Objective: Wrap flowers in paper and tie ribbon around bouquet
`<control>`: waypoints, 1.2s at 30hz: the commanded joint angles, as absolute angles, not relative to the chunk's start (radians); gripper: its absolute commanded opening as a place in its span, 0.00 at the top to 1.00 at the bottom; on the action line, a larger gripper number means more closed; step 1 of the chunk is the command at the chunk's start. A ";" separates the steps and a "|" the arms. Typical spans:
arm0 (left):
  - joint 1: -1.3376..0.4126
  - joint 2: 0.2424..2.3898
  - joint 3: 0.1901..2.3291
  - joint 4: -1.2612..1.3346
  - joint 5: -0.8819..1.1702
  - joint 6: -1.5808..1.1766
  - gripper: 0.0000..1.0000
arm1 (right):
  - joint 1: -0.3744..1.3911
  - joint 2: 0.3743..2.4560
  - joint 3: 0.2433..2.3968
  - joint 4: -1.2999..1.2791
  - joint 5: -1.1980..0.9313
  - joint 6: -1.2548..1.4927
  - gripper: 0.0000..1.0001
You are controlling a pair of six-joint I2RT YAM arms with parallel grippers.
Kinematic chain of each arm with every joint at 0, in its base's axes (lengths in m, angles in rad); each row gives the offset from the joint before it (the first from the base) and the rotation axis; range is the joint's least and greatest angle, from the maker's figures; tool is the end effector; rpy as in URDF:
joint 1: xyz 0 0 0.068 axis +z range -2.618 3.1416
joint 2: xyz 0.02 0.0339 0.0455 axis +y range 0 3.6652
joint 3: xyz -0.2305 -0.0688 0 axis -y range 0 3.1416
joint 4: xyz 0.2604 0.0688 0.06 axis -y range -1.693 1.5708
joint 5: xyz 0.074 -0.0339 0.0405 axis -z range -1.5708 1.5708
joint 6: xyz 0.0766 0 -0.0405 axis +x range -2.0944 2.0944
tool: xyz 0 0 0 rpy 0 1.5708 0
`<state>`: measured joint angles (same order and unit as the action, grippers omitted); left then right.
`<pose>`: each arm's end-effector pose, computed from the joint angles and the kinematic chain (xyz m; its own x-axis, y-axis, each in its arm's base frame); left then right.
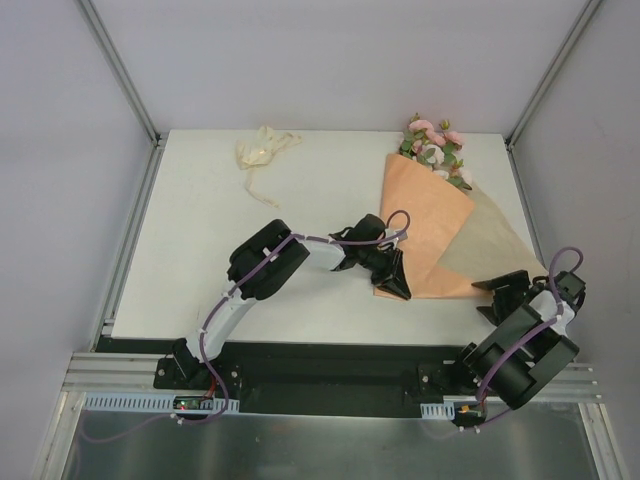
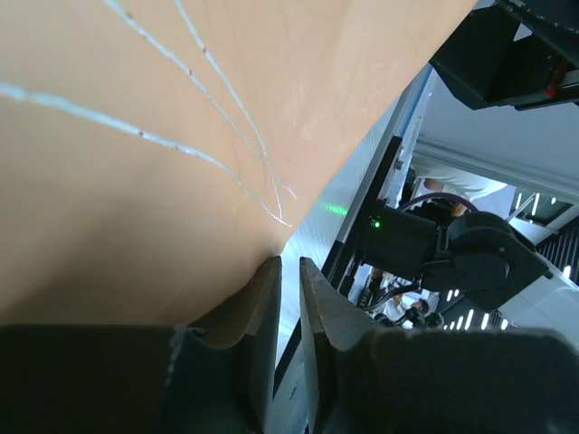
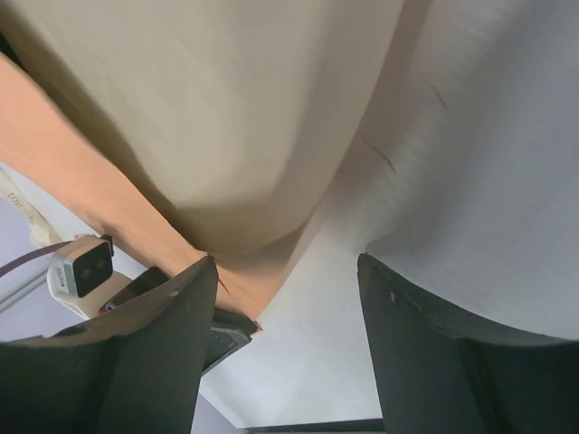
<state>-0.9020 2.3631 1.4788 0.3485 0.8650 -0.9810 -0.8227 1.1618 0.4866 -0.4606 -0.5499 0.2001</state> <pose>0.2655 -0.4299 0.0488 -0.9362 0.3153 -0.1553 0.2457 0.2710 -0.9307 0.1843 -0.1397 0.0827 -0.5101 0.7988 -0.3188 0.5883 0.5945 0.5482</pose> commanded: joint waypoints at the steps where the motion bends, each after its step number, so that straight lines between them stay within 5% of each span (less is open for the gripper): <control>1: -0.902 2.379 1.499 0.337 0.830 -1.008 0.86 | -0.847 1.195 0.499 -0.341 -0.615 0.183 0.34; 11: -0.896 2.378 1.482 0.299 0.799 -1.008 0.87 | -0.844 1.201 0.425 -0.218 -0.583 0.221 0.42; 20: -0.893 2.385 1.491 0.290 0.807 -1.009 0.87 | -0.836 1.262 0.396 -0.130 -0.597 0.241 0.39; 26: -0.888 2.385 1.489 0.287 0.801 -1.009 0.89 | -0.799 1.097 0.405 -0.190 -0.549 0.219 0.62; 29: -0.885 2.391 1.488 0.285 0.795 -1.009 0.90 | -0.746 0.997 0.446 -0.286 -0.474 0.203 0.79; 30: -0.885 2.393 1.488 0.285 0.793 -1.009 0.90 | -0.729 0.932 0.460 -0.311 -0.436 0.202 0.92; 36: -0.879 2.396 1.486 0.285 0.790 -1.008 0.90 | -0.505 0.785 0.593 -0.459 -0.267 0.189 0.99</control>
